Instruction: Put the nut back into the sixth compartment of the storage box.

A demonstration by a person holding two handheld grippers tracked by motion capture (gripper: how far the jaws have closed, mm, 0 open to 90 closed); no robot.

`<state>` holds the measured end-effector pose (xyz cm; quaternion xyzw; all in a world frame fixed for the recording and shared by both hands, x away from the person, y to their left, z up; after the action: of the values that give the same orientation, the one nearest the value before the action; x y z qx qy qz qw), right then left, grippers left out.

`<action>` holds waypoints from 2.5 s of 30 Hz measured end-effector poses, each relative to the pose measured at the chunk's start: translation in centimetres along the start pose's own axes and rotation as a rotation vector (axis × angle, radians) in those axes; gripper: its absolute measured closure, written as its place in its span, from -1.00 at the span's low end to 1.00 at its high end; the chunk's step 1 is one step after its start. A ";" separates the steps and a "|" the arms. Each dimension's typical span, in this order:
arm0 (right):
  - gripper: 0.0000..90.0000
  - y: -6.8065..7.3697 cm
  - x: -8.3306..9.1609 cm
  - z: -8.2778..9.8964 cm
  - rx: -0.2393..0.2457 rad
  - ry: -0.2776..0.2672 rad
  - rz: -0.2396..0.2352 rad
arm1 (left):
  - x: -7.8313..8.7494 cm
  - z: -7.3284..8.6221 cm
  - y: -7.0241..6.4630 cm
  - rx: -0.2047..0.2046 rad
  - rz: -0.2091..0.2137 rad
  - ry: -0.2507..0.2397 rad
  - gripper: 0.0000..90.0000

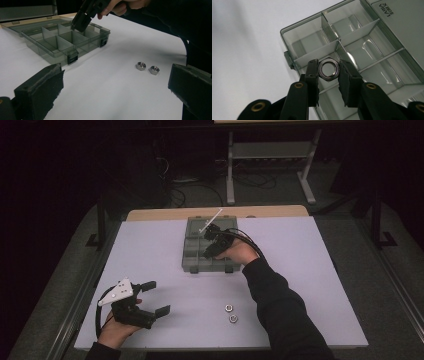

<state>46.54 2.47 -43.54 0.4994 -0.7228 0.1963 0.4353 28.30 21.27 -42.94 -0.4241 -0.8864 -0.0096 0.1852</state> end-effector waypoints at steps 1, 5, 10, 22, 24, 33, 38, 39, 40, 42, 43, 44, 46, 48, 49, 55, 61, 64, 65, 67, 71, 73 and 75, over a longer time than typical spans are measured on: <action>0.55 0.0 -0.2 0.0 -0.001 0.000 0.000 | 0.0 0.0 0.0 0.000 -0.001 0.000 -1.00; 0.54 -0.2 -0.8 0.0 0.002 0.009 -0.001 | 0.0 0.0 0.0 -0.001 -0.001 0.002 -1.00; 0.54 -0.1 -1.4 0.0 -0.001 0.023 -0.008 | 0.0 0.0 0.0 0.000 0.001 0.001 -1.00; -0.03 0.0 -1.1 -0.5 -0.001 -0.020 0.001 | 0.0 0.0 0.0 0.002 0.002 0.003 -1.00; -0.24 0.0 -0.8 -0.7 -0.020 -0.037 0.008 | 0.0 0.0 0.0 0.000 0.001 0.003 -1.00; -1.00 0.6 -0.4 -0.7 -0.030 -0.050 0.019 | -0.1 0.1 -0.1 -0.004 0.006 0.010 -1.00; -1.00 1.1 0.1 -0.4 -0.012 -0.045 0.017 | -0.1 0.1 -0.1 0.009 0.002 0.010 -1.00; -1.00 1.2 0.2 -0.2 -0.005 -0.044 0.014 | -0.1 0.1 -0.1 0.008 0.001 0.010 -1.00; -1.00 1.4 0.2 0.0 -0.003 -0.042 0.017 | -0.1 0.1 -0.1 0.010 0.002 0.011 -1.00; -1.00 1.6 0.4 0.3 -0.001 -0.041 0.011 | -0.1 0.1 -0.1 0.005 0.001 0.011 -1.00; -1.00 1.8 0.5 0.4 0.002 -0.047 0.007 | -0.1 0.1 -0.1 0.002 0.002 0.012 -1.00; -1.00 1.9 0.8 0.6 -0.001 -0.047 0.020 | -0.1 0.2 -0.1 0.002 0.003 0.015 -1.00; -1.00 2.2 1.1 1.0 0.003 -0.054 0.021 | -0.2 0.1 -0.1 -0.001 0.004 0.012 -1.00; -1.00 2.5 1.4 1.5 0.007 -0.048 0.031 | -0.2 0.1 -0.1 0.007 0.004 0.009 -1.00; -1.00 2.7 1.5 1.8 0.013 -0.043 0.029 | -0.2 0.1 -0.1 0.007 0.004 0.010 -1.00; -1.00 3.3 2.1 3.3 0.012 -0.038 0.039 | -0.3 0.2 -0.2 -0.015 0.005 0.020 -1.00; -1.00 3.8 2.7 4.5 0.016 -0.049 0.038 | -0.3 0.2 -0.2 -0.008 0.004 0.018 -1.00; -1.00 4.2 3.1 5.1 0.018 -0.055 0.036 | -0.3 0.2 -0.2 -0.007 0.003 0.017 -1.00; -1.00 4.4 3.2 5.3 0.023 -0.060 0.035 | -0.3 0.2 -0.2 -0.006 0.002 0.016 -1.00; -1.00 4.6 3.5 5.6 0.023 -0.063 0.036 | -0.3 0.2 -0.2 -0.011 0.004 0.017 -1.00; -1.00 5.1 4.0 6.3 0.026 -0.074 0.041 | -0.3 0.2 -0.2 -0.007 0.003 0.014 -1.00; -1.00 5.4 4.3 6.7 0.027 -0.078 0.038 | -0.3 0.2 -0.2 -0.005 0.003 0.011 -1.00; -1.00 5.7 4.6 7.1 0.026 -0.082 0.038 | -0.3 0.2 -0.2 -0.004 0.002 0.012 -1.00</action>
<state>37.82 -2.69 -42.73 0.4987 -0.7469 0.1932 0.3951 28.24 20.95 -43.19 -0.4252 -0.8849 -0.0138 0.1898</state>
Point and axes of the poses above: each handheld gripper's, and its own axes: x roughly backward along the jaws, z roughly out of its underside, y roughly to its left, the point moved 7 cm from there along -x, roughly forward along the jaws, and after that the axes turned 6 degrees about -z, right-handed, at the moved point
